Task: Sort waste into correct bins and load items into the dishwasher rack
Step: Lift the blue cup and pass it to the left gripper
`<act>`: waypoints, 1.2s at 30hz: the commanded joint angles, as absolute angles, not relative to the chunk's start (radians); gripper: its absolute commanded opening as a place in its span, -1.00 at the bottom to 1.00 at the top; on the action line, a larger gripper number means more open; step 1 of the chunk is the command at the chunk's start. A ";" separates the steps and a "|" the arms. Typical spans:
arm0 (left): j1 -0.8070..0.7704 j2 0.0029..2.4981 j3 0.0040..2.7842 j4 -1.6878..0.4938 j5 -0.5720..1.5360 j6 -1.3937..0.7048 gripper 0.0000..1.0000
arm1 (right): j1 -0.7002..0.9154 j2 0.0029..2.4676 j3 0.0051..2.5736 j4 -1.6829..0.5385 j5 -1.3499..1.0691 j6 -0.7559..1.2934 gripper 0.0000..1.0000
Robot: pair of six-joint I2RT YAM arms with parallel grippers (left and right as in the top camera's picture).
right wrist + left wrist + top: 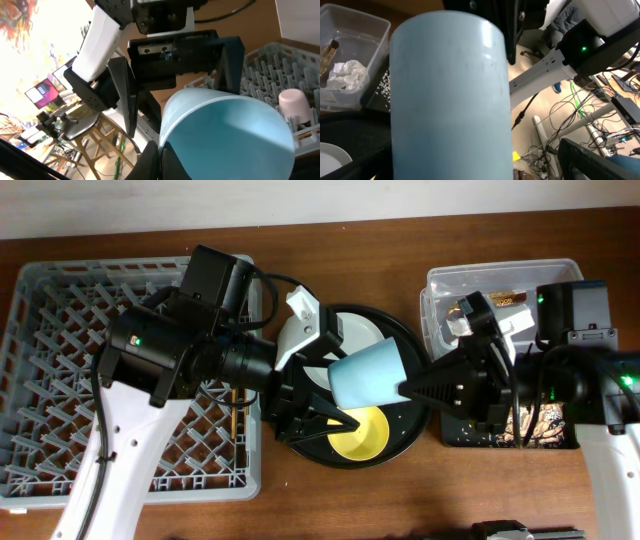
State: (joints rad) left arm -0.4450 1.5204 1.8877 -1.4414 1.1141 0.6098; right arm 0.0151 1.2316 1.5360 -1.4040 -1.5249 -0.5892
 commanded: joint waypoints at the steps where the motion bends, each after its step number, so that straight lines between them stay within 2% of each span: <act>1: -0.450 1.524 1.886 -1.468 1.129 0.618 0.99 | 0.022 1.219 1.566 -1.395 -1.552 -0.586 -0.92; 11: -0.518 1.524 1.886 -1.421 1.129 0.618 0.98 | 0.022 1.219 1.566 -1.373 -1.552 -0.561 -0.92; 12: -0.524 1.524 1.886 -1.421 1.129 0.618 0.93 | 0.022 1.219 1.566 -1.373 -1.552 -0.556 -0.91; 15: -0.524 1.524 1.886 -1.421 1.128 0.618 0.49 | 0.022 1.219 1.566 -1.373 -1.552 -0.556 -0.92; 18: -0.524 1.524 1.886 -1.421 1.085 0.618 -0.28 | 0.022 1.219 1.566 -1.373 -1.552 -0.556 -0.92; 20: -0.524 1.524 1.886 -1.421 1.068 0.618 -0.55 | 0.022 1.219 1.566 -1.373 -1.552 -0.556 -0.92; 23: -0.524 1.524 1.886 -1.421 1.068 0.618 -0.59 | 0.022 1.219 1.566 -1.373 -1.552 -0.556 -0.90; 26: -0.522 1.524 1.886 -1.421 1.068 0.617 -0.59 | 0.022 1.219 1.565 -1.373 -1.552 -0.556 -0.56; 32: -0.439 1.507 1.897 -1.421 1.080 0.564 -0.60 | 0.022 1.219 1.563 -1.437 -1.402 -0.557 -0.63; 36: -0.418 1.487 1.897 -1.421 1.124 0.561 -0.60 | 0.022 1.219 1.542 -1.483 -1.314 -0.571 -0.55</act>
